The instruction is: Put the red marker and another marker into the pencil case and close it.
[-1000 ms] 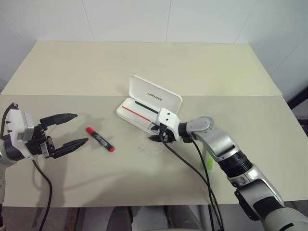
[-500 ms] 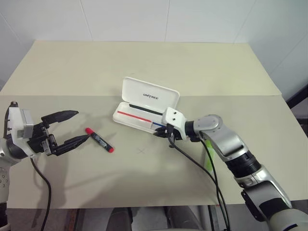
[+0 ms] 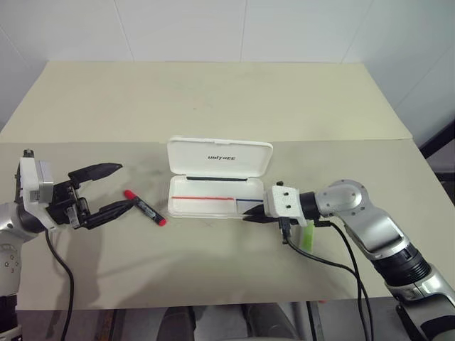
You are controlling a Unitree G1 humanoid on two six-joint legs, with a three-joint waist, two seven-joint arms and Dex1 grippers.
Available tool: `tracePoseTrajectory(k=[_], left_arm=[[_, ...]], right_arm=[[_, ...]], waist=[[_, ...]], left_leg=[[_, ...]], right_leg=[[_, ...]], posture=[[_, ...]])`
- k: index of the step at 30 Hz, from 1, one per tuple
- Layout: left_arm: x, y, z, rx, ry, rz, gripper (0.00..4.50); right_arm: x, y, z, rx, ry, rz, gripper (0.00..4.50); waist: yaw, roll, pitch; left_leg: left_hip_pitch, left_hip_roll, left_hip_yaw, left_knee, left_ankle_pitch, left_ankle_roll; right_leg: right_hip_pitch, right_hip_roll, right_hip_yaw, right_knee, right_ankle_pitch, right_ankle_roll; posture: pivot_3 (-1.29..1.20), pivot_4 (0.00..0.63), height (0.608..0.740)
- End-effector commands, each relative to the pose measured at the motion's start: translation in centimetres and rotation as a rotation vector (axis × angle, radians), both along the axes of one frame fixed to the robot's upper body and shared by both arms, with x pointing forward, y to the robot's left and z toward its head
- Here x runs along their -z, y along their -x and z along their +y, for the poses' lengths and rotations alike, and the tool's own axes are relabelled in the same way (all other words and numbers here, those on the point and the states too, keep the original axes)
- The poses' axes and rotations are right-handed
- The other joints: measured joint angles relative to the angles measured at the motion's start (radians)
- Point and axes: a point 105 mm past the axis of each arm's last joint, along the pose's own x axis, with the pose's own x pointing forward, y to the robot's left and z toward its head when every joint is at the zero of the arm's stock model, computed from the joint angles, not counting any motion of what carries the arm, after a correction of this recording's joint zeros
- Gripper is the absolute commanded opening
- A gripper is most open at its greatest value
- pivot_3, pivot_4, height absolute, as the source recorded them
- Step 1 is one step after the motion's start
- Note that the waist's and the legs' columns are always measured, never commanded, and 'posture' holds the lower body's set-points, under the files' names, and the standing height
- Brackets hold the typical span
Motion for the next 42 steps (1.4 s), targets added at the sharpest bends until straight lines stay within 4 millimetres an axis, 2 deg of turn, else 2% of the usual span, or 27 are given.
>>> tracePoseTrajectory(k=[1,5,9,14,23,28,36,42], left_arm=[[-0.4,0.3,0.4,0.012,0.019,-0.026,4.50],[0.5,0.6,1.1,0.028,-0.005,0.016,4.50],[0.6,0.5,1.1,0.030,-0.006,0.016,4.50],[0.9,0.6,0.8,0.040,-0.007,0.020,4.50],[0.8,0.7,0.5,0.042,-0.007,0.010,4.50],[0.8,0.8,0.3,0.041,-0.006,0.008,4.50],[0.8,0.8,-0.2,0.044,-0.004,0.004,4.50],[0.8,0.7,-0.7,0.027,-0.006,-0.009,4.50]], right_arm=[[-0.6,0.9,-0.6,-0.038,0.011,-0.062,0.01],[0.5,1.7,-1.6,-0.054,0.061,-0.081,0.01],[1.1,2.2,-1.9,-0.046,0.054,-0.071,0.01],[1.8,2.1,-2.1,-0.032,0.046,-0.074,0.01],[1.8,1.6,-1.9,-0.036,0.013,-0.092,0.01],[1.2,1.5,-1.7,-0.038,-0.043,-0.093,1.50],[-0.3,1.9,-2.0,-0.077,-0.126,-0.085,4.45],[-1.6,2.4,-2.8,-0.098,-0.223,-0.061,4.48]], waist=[[0.004,0.000,0.000],[0.008,0.000,0.000],[0.010,0.000,0.000],[0.018,0.000,0.000],[0.021,0.000,0.000],[0.021,0.000,0.000],[0.022,0.000,0.000],[0.022,0.000,0.000]], left_leg=[[0.000,0.000,0.000,0.000,0.000,0.000],[0.000,0.000,0.000,0.000,0.000,0.000],[0.000,0.000,0.000,0.001,0.000,0.000],[0.001,0.000,0.000,0.001,0.000,0.000],[0.001,0.000,0.000,0.001,0.000,0.000],[0.001,0.000,0.000,0.001,0.000,0.000],[0.002,0.000,0.000,0.002,0.000,0.000],[0.002,0.000,-0.001,0.002,0.000,0.000]], right_leg=[[0.000,0.000,0.000,0.000,0.000,0.000],[0.000,0.000,0.000,0.000,0.000,0.000],[0.000,0.000,0.000,0.000,0.000,-0.001],[0.001,0.000,0.000,0.000,0.000,-0.001],[0.001,0.000,0.000,0.000,0.000,-0.001],[0.002,0.000,0.000,0.000,0.000,-0.001],[0.003,0.000,0.000,0.001,0.000,0.000],[0.004,0.000,0.000,0.001,0.000,0.000]], posture=[[0.00,0.150,0.740],[0.00,0.150,0.740],[0.00,0.150,0.740],[0.00,0.150,0.740],[0.00,0.150,0.740],[0.00,0.150,0.740],[0.00,0.150,0.740],[0.00,0.150,0.740]])
